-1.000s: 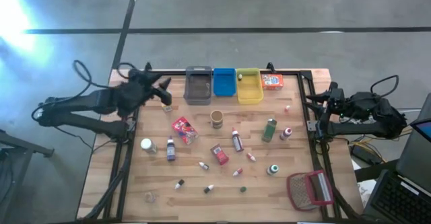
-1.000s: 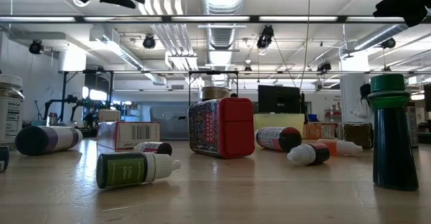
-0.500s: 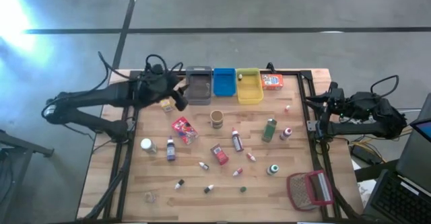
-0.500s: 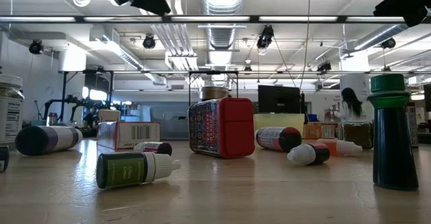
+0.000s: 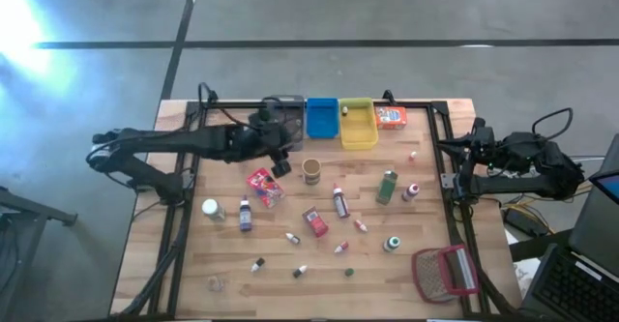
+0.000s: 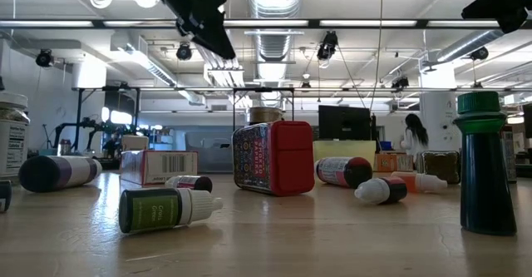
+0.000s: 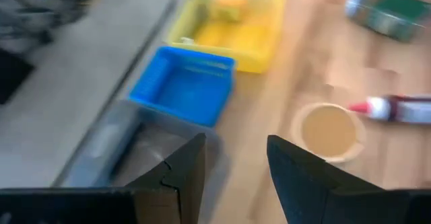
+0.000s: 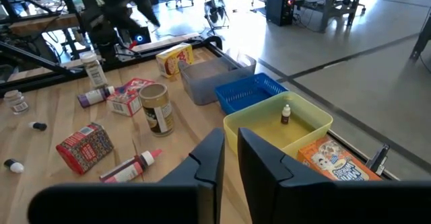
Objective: Pick & Place Kitchen Items
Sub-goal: Put the gold spice bottle into the black bin
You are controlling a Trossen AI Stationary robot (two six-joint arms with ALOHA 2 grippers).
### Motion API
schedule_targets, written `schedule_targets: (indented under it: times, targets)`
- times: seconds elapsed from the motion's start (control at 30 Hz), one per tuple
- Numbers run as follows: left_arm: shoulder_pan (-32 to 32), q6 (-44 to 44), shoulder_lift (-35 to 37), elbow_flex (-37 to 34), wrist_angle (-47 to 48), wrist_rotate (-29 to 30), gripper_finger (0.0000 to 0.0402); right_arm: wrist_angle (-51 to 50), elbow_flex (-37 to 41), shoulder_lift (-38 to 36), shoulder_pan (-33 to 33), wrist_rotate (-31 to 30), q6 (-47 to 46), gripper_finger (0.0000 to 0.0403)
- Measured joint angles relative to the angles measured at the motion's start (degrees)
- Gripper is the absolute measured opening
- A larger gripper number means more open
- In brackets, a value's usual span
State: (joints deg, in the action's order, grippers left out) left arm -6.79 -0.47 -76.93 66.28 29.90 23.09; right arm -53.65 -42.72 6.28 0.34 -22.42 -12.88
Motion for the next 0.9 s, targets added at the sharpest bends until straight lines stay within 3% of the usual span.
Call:
schedule_targets:
  times: [0.3,0.63,0.9]
  targets:
    - [0.11,-1.90,-4.55,-0.02,-1.37,-8.65,0.0182,0.02,0.00,0.02,0.00,-0.02,0.00,0.0041]
    - [0.20,-4.24,-4.68,-0.02,-0.48,-8.68,0.0286,0.02,0.00,0.02,0.00,-0.01,0.00,0.0072]
    - [0.63,-6.78,-4.95,-0.04,-0.30,-10.27,0.0290,0.02,-0.02,0.02,0.00,-0.02,0.00,0.0100]
